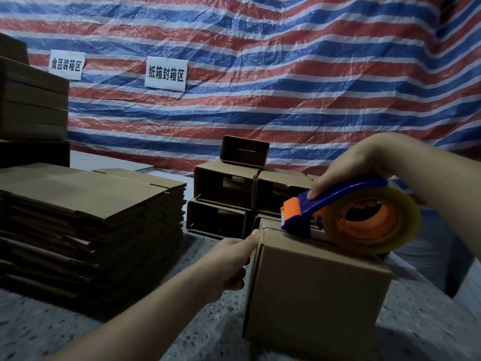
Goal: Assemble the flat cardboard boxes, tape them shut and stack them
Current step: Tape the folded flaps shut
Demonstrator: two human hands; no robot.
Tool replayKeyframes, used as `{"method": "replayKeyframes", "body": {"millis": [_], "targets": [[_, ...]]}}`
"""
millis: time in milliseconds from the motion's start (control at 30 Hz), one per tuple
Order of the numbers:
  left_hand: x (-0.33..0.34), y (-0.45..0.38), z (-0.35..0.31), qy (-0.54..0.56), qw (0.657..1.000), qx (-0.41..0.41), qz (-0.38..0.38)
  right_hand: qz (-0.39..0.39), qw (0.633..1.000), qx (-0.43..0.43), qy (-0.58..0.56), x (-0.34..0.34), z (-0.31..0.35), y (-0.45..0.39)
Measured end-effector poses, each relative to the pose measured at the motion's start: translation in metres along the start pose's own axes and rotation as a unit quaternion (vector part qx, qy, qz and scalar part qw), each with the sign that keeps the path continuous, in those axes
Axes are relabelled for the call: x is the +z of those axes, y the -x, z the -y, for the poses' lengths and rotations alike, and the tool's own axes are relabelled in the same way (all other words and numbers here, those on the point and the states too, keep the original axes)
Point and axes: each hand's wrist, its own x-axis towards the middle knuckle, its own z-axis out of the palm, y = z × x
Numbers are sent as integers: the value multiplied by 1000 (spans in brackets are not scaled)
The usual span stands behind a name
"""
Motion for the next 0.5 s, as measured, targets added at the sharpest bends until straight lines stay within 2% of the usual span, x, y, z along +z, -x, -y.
{"method": "replayKeyframes", "body": {"millis": [133, 300, 333, 400, 467, 500], "targets": [[-1, -2, 8, 5, 999, -33, 12, 4, 1000, 0, 1, -1, -1, 0], [-5, -4, 12, 15, 994, -58, 96, 9, 1000, -4, -2, -1, -1, 0], [-5, -4, 9, 20, 995, -59, 77, 10, 1000, -5, -2, -1, -1, 0], [-4, -3, 0, 12, 999, -36, -19, 10, 1000, -6, -4, -1, -1, 1], [-1, -2, -13, -15, 992, 38, -120, 8, 1000, -7, -7, -1, -2, 1], [1, -2, -21, -15, 986, 84, -143, 6, 1000, -9, -8, -1, -2, 1]]}}
